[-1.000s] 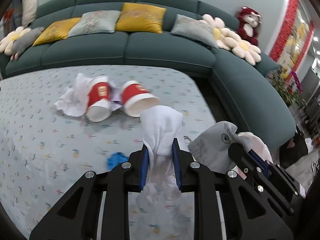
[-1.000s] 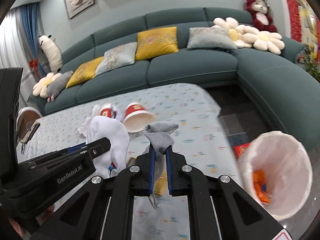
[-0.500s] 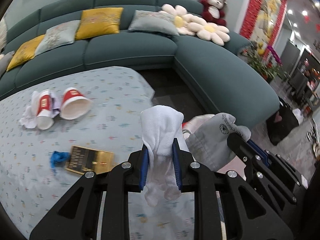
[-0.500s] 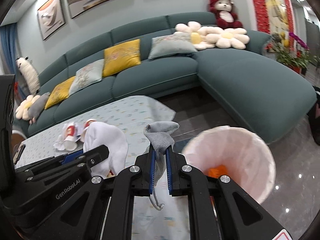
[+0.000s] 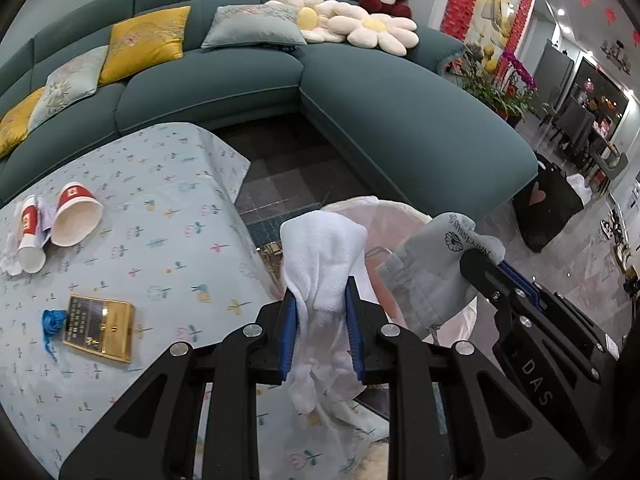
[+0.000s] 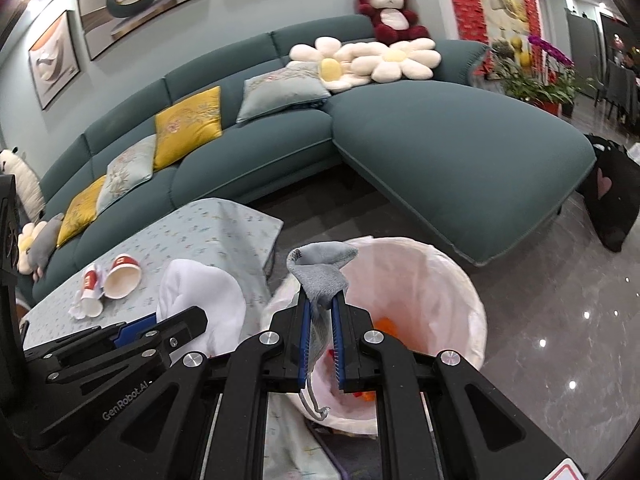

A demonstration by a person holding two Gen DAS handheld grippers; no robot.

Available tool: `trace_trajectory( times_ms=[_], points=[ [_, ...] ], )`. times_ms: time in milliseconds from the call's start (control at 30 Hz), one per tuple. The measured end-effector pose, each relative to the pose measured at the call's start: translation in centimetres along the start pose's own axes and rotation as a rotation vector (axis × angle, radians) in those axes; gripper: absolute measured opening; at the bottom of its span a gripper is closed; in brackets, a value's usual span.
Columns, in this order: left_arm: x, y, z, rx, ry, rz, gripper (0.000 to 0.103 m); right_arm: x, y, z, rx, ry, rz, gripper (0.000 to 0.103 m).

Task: Collect trash
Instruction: 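Carry glove and sock over the wastebasket and open both tools to drop them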

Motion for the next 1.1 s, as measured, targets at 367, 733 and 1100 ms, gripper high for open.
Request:
trace_trajectory(
  times_ms=[367,733,1100],
  points=[
    [2.0,0.2,3.2,0.057,-0.061,-0.026,0.023,0.5,-0.8,3.3,0.054,-0.038,-0.010,0.012],
    [2.6,0.3,3.3,0.023,-0.065,-0.032,0.046,0.8,-0.9,4.2,0.053,-0.070,-0.012,0.022],
    [1.4,0.3,0.6,-0.028,-0.033,-0.006,0.050,0.6,-0.4,2.2,0.012,-0.063,0.001,0.032]
  ],
)
Point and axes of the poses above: each gripper's, at about its wrist camera, not at the fingertips, and x roughly the way its jaws point, z to its right, y to its top, the point moved 2 cm from there along x, roughly the way its jaws point, and after that the axes turned 15 degrees about y, right-handed, at the moved point
